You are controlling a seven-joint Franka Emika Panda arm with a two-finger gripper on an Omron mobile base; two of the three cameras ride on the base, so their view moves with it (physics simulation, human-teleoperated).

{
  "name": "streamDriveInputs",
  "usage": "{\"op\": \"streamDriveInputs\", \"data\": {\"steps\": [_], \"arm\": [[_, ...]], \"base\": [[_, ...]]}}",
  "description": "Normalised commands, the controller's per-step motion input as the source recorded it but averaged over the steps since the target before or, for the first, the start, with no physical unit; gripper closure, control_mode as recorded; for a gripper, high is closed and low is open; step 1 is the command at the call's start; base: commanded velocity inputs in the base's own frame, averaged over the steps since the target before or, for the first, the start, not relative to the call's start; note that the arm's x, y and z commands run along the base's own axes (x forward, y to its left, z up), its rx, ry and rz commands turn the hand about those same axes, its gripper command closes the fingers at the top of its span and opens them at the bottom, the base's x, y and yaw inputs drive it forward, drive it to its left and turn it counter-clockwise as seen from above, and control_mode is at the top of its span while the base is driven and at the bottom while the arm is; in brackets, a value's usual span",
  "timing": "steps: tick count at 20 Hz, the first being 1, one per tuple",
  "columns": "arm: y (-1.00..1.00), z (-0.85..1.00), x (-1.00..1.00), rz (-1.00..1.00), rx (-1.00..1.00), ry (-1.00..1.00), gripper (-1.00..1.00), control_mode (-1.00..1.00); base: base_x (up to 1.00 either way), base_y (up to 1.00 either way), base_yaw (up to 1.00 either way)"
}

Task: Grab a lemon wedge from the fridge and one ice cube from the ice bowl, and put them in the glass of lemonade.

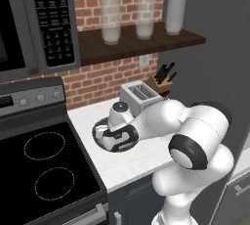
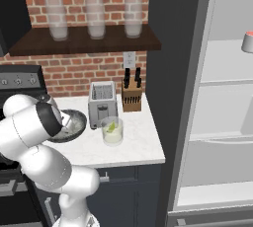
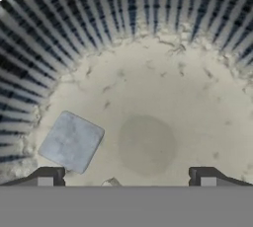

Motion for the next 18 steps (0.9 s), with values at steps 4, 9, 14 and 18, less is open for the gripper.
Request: {"op": "streamDriveInputs", "data": {"steps": [4,9,14,18], "arm": [[0.16,0.14,0.03,0.00,0.00,0.00,-1.00,-1.00],[0.11,0.19,0.00,0.00,0.00,0.00,-1.00,-1.00],[0.00,0.04,0.05,0.00,0.00,0.00,-1.00,-1.00],[0.06,-0.09,0.03,0.00,0.00,0.00,-1.00,-1.00]], "base": [[0.00,0.00,0.00],[0.00,0.00,0.00],[0.00,0.00,0.00],[0.00,0.00,0.00]]}}
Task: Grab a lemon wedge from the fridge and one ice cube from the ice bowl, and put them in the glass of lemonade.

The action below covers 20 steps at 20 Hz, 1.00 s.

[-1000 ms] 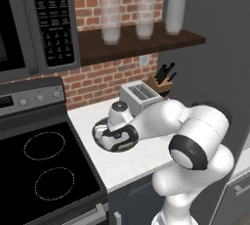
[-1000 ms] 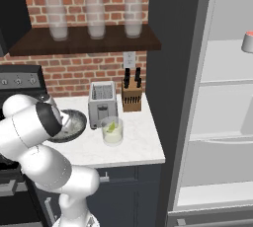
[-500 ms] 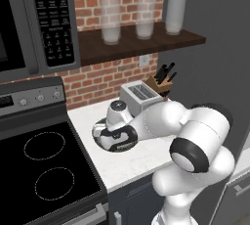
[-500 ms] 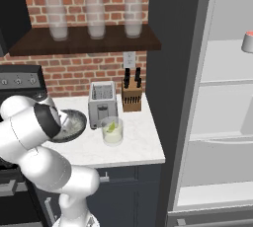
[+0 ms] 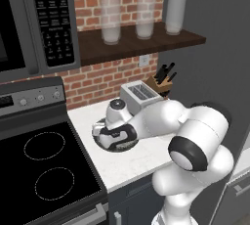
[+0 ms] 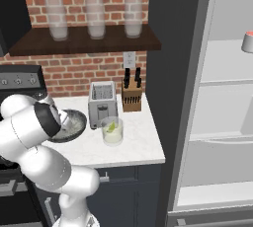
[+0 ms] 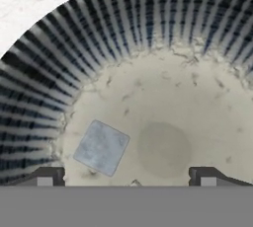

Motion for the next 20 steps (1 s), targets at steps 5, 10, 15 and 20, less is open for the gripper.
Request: {"op": "streamDriveInputs", "data": {"steps": [5,10,15,20], "arm": [[0.14,-0.32,0.00,0.00,0.00,0.00,-1.00,-1.00],[0.01,-0.17,0.01,0.00,0.00,-0.02,-1.00,-1.00],[0.02,-0.09,0.22,0.00,0.00,-0.03,-1.00,-1.00],[0.00,-0.23,0.14,0.00,0.00,-0.02,-1.00,-1.00]], "base": [[0.00,0.00,0.00],[0.00,0.00,0.00],[0.00,0.00,0.00],[0.00,0.00,0.00]]}}
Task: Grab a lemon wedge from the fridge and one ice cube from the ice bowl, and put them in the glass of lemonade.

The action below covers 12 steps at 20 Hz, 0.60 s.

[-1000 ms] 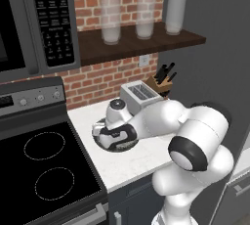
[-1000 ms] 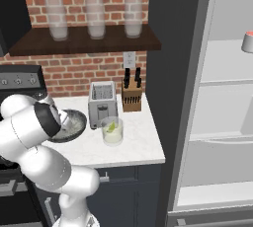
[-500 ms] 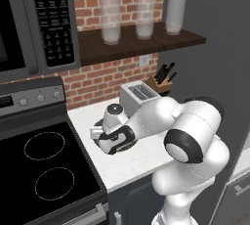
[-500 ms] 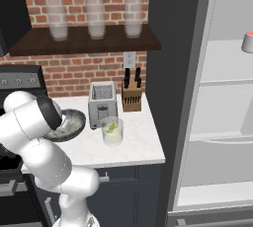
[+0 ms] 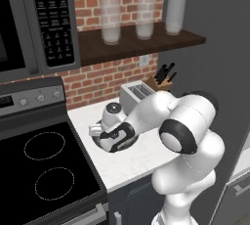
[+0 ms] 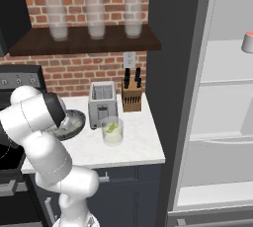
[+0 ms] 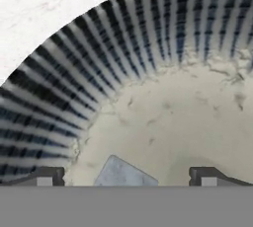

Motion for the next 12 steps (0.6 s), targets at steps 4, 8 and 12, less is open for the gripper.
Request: {"op": "streamDriveInputs", "data": {"steps": [4,8,12], "arm": [[-0.13,-0.36,-0.49,-0.05,0.00,-0.04,-1.00,-1.00],[-0.27,-0.14,-0.63,-0.05,0.03,-0.10,-1.00,-1.00],[-0.22,0.00,0.01,0.00,0.01,-0.03,-1.00,-1.00]], "base": [[0.00,0.00,0.00],[0.00,0.00,0.00],[0.00,0.00,0.00]]}}
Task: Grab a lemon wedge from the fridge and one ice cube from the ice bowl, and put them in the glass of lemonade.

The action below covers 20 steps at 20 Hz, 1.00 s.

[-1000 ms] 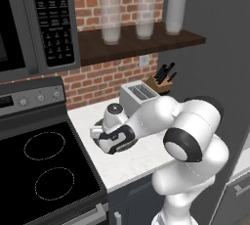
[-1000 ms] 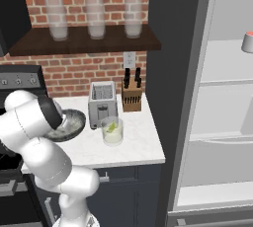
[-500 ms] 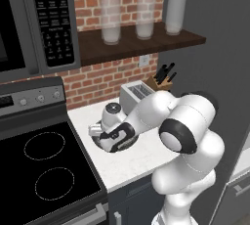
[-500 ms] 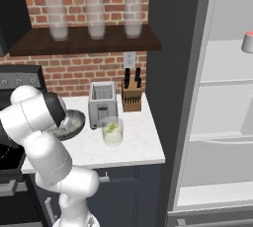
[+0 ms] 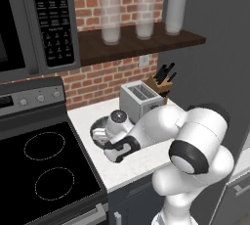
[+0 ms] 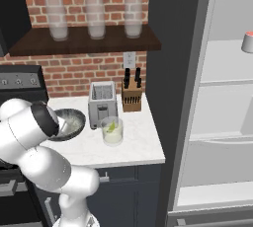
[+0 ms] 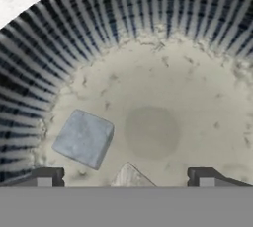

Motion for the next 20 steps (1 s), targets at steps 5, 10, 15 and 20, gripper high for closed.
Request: {"op": "streamDriveInputs", "data": {"steps": [5,10,15,20], "arm": [[0.04,0.00,0.11,0.00,0.00,0.00,-1.00,-1.00],[-0.02,-0.04,-0.16,0.00,0.00,0.00,-1.00,-1.00],[-0.28,-0.09,-0.57,-0.04,0.03,0.00,-1.00,-1.00],[-0.03,0.00,-0.03,0.00,0.00,0.00,-1.00,-1.00]], "base": [[0.00,0.00,0.00],[0.00,0.00,0.00],[0.00,0.00,0.00],[0.00,0.00,0.00]]}}
